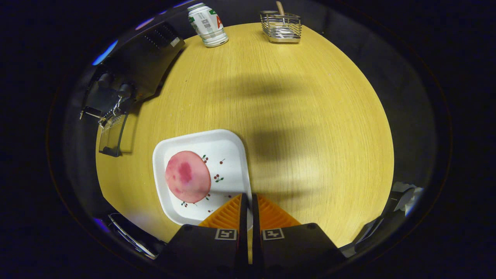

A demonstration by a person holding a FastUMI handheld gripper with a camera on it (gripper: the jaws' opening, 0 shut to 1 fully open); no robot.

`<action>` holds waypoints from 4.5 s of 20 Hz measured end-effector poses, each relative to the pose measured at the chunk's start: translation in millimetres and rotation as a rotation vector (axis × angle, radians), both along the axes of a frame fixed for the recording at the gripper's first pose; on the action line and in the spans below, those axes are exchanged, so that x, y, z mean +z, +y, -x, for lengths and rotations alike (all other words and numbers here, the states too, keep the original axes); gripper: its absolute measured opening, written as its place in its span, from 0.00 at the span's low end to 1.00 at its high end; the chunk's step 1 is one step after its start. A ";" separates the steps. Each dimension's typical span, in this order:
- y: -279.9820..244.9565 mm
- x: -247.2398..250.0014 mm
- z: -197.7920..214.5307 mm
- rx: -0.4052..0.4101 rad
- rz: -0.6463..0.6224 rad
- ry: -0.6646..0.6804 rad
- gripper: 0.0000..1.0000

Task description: Open the toaster oven, put the food inside, and close the toaster oven door.

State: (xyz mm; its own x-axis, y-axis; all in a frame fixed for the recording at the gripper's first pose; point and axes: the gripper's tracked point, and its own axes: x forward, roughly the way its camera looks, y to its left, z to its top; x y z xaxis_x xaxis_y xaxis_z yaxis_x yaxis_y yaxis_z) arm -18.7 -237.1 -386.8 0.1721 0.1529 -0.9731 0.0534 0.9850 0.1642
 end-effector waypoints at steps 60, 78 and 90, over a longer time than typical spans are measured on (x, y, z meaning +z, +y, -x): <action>307.7 129.0 -34.3 -0.481 -0.753 -0.195 0.05; 367.2 94.4 -152.3 -0.613 -0.749 -0.298 0.05; 355.9 84.2 -210.3 -0.811 -0.632 -0.507 0.05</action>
